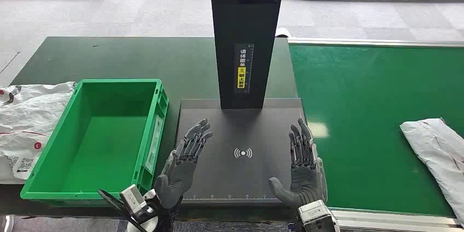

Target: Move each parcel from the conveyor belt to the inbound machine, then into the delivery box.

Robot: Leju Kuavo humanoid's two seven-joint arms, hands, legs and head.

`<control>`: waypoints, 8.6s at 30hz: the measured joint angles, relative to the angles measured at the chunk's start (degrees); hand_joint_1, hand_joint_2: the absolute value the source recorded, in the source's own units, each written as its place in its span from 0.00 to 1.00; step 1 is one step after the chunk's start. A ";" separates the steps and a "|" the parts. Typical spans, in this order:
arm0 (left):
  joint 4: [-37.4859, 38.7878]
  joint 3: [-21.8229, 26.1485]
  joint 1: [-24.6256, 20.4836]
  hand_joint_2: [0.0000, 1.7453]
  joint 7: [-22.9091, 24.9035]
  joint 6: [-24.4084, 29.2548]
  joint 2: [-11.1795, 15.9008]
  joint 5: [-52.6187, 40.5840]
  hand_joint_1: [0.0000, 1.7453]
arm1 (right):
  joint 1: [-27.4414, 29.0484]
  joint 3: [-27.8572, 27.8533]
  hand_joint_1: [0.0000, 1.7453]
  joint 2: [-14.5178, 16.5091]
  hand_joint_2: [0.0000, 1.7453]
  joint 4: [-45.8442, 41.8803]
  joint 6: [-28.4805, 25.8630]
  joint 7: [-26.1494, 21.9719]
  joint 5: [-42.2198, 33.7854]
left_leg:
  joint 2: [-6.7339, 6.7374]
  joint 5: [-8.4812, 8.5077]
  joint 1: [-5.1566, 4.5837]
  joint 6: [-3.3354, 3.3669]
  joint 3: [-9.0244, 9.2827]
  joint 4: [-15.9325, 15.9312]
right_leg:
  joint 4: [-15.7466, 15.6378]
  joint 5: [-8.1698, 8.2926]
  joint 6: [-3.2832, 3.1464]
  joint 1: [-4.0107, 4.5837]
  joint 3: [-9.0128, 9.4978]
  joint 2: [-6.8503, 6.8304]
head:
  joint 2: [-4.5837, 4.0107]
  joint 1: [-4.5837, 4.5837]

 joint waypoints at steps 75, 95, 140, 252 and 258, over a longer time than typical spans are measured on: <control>2.75 12.56 1.35 0.00 0.51 0.08 -3.86 7.39 0.00 | -20.36 -29.39 0.00 -14.17 1.00 34.06 -18.86 35.92 56.35 | -0.12 -0.04 -0.05 0.06 -0.03 0.10 | -0.04 0.04 0.09 -0.05 0.07 -0.04 | 0.00 0.00; 6.97 13.45 -1.60 0.00 1.73 -1.40 -3.75 7.54 0.00 | -24.07 -38.93 0.00 -22.56 1.00 58.83 -11.41 43.98 58.41 | -0.16 -0.05 -0.04 0.08 -0.11 0.09 | -0.03 0.02 0.11 -0.04 0.00 -0.14 | 0.00 0.00; 9.38 13.79 -2.01 0.00 2.79 -1.32 -4.25 3.40 0.00 | -15.71 -40.59 1.00 -9.21 1.00 31.68 -26.01 13.93 40.09 | -0.39 -0.06 0.02 0.30 -0.04 0.11 | -0.07 -0.05 0.22 0.03 0.29 -0.35 | 0.00 0.00; 30.35 -6.84 -13.39 1.00 20.24 29.68 -3.73 -58.62 0.00 | 8.62 -4.13 0.00 2.48 1.00 -14.56 13.16 0.48 14.10 | 0.01 -0.17 0.02 0.14 0.08 0.10 | -0.06 -0.09 0.15 0.02 0.19 0.01 | 0.00 -0.02; 36.66 -8.46 -15.75 1.00 20.85 30.12 -4.69 -59.67 0.00 | 7.93 -4.27 0.00 2.49 1.00 -14.56 13.41 0.35 14.03 | -0.06 -0.17 0.02 0.14 0.09 0.10 | -0.06 -0.10 0.15 0.02 0.25 -0.01 | 0.00 -0.02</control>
